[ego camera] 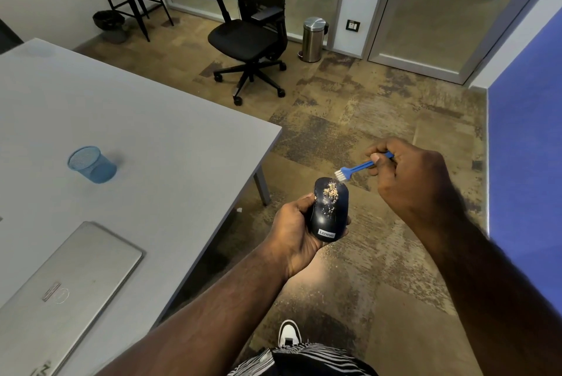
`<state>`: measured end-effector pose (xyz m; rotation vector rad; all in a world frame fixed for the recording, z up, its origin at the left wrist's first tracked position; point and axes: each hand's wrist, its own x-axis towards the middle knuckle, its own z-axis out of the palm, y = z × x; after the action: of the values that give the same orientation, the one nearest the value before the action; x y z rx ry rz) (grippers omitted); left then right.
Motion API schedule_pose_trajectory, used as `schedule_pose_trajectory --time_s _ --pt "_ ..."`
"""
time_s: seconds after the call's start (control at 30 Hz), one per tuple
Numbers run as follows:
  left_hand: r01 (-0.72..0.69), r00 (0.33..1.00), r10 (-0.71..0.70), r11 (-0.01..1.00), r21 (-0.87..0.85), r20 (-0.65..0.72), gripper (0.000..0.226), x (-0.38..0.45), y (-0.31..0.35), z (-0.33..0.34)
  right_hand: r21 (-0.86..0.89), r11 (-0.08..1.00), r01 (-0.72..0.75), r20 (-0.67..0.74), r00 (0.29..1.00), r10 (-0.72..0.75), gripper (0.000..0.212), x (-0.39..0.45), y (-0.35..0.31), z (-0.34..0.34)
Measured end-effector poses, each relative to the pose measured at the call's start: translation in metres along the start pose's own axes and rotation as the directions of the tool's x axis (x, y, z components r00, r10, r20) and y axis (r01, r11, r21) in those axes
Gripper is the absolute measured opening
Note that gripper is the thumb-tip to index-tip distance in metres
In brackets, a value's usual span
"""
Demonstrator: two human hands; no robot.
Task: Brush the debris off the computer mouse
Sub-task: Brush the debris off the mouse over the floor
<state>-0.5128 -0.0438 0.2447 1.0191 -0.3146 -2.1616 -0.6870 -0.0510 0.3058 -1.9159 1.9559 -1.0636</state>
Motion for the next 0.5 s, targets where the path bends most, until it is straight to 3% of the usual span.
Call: schedule_pose_trajectory --time_s 0.13,0.3,0.5 --pt "0.009 1.000 -0.009 1.000 -0.025 -0.012 0.037 0.000 0.002 -0.001 0.082 0.995 0.056 -0.014 0.998 -0.056 0.016 -0.004 -0.003 -0.006" --pt "0.011 1.000 -0.012 0.999 -0.044 -0.015 0.037 0.001 0.003 -0.001 -0.002 1.000 0.002 -0.004 1.000 -0.002 0.016 -0.004 0.004 -0.004" --pt "0.010 1.000 -0.011 0.999 -0.043 -0.024 0.039 0.005 0.004 -0.004 0.094 0.994 0.049 -0.023 0.999 -0.047 0.017 -0.012 0.000 -0.008"
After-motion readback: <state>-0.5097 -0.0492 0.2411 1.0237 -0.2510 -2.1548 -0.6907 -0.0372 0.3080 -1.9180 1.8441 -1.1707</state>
